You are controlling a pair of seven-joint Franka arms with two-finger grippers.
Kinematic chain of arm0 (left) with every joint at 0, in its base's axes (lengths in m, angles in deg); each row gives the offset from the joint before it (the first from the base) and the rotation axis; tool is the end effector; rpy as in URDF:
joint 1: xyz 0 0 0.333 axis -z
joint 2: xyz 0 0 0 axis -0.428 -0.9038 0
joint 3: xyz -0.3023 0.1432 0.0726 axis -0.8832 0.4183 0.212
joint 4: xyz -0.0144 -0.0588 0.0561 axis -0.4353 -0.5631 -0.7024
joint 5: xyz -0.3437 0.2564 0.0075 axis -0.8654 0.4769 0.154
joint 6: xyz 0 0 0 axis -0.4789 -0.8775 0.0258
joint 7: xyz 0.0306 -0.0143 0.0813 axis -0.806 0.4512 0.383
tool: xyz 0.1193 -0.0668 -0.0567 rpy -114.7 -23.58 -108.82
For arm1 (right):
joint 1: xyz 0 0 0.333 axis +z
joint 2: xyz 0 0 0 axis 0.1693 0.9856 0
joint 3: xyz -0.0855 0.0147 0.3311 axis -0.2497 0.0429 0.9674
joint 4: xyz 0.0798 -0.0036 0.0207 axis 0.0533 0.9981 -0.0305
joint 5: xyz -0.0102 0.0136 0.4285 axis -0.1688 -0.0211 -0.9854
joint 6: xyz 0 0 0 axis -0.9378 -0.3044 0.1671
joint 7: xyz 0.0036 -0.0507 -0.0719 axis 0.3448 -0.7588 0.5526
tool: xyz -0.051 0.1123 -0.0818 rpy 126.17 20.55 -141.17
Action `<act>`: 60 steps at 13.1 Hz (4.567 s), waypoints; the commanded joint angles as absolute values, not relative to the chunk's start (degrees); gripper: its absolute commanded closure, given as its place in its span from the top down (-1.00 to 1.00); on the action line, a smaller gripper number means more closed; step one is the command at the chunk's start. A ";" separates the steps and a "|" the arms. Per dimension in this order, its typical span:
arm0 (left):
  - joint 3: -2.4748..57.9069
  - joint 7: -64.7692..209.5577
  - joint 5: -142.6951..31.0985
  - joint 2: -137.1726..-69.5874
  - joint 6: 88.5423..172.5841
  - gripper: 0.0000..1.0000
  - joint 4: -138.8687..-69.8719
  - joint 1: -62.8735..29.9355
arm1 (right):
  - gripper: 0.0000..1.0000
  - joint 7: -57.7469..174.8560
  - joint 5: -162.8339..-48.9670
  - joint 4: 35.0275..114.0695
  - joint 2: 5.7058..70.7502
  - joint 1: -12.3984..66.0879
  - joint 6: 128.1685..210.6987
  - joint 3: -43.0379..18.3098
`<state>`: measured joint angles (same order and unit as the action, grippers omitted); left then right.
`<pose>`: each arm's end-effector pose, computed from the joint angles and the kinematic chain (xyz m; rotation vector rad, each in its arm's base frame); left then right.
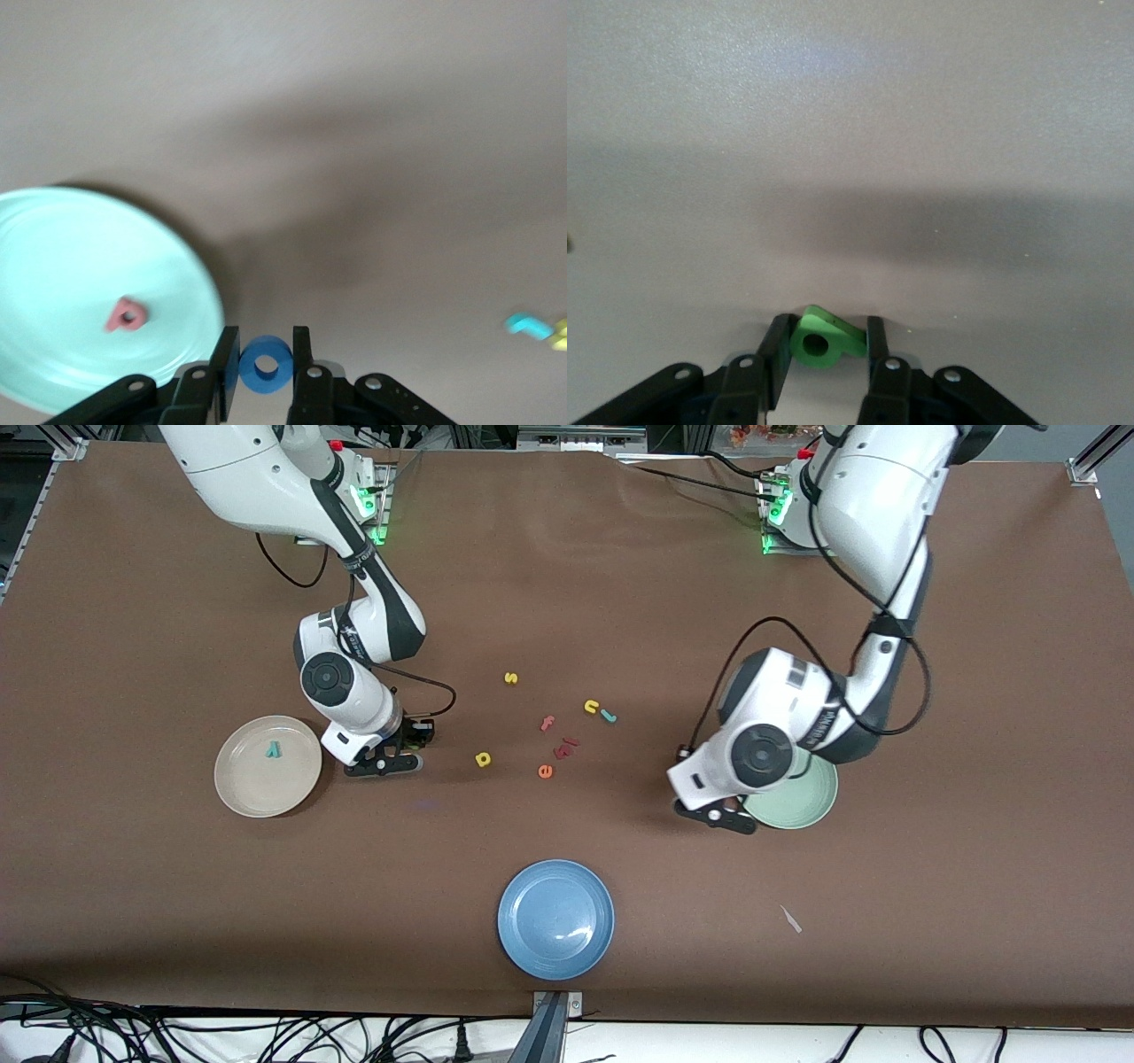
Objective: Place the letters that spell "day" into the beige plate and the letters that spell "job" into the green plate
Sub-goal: 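Place green g on the beige plate while the left gripper places blue o, then reach the right gripper to yellow a while the left gripper grasps cyan r, then grasp yellow a with the right gripper while the left gripper lifts cyan r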
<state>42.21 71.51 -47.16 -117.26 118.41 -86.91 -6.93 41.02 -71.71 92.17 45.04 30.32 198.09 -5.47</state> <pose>0.6734 -0.2679 0.2283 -3.0556 0.4279 0.4594 0.5789 0.2353 0.1280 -3.1104 -0.1922 0.0895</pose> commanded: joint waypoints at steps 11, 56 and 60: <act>41.56 68.32 -38.19 -116.17 129.77 1.00 -97.91 -9.61 | -0.50 63.85 -71.69 86.00 40.78 29.79 179.41 -15.86; 31.01 155.43 -39.72 -118.72 136.23 -1.00 -98.44 1.82 | 1.00 49.66 -70.20 74.40 54.57 43.41 195.84 -8.85; 31.36 143.51 -34.51 -114.85 126.54 -1.00 -98.44 -1.17 | 0.88 49.66 -70.11 74.32 55.54 43.67 196.72 -8.85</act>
<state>30.96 150.33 -37.00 -117.54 130.77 -97.49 0.02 51.00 -71.28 74.07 54.92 42.82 195.18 -8.26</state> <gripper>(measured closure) 0.890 0.044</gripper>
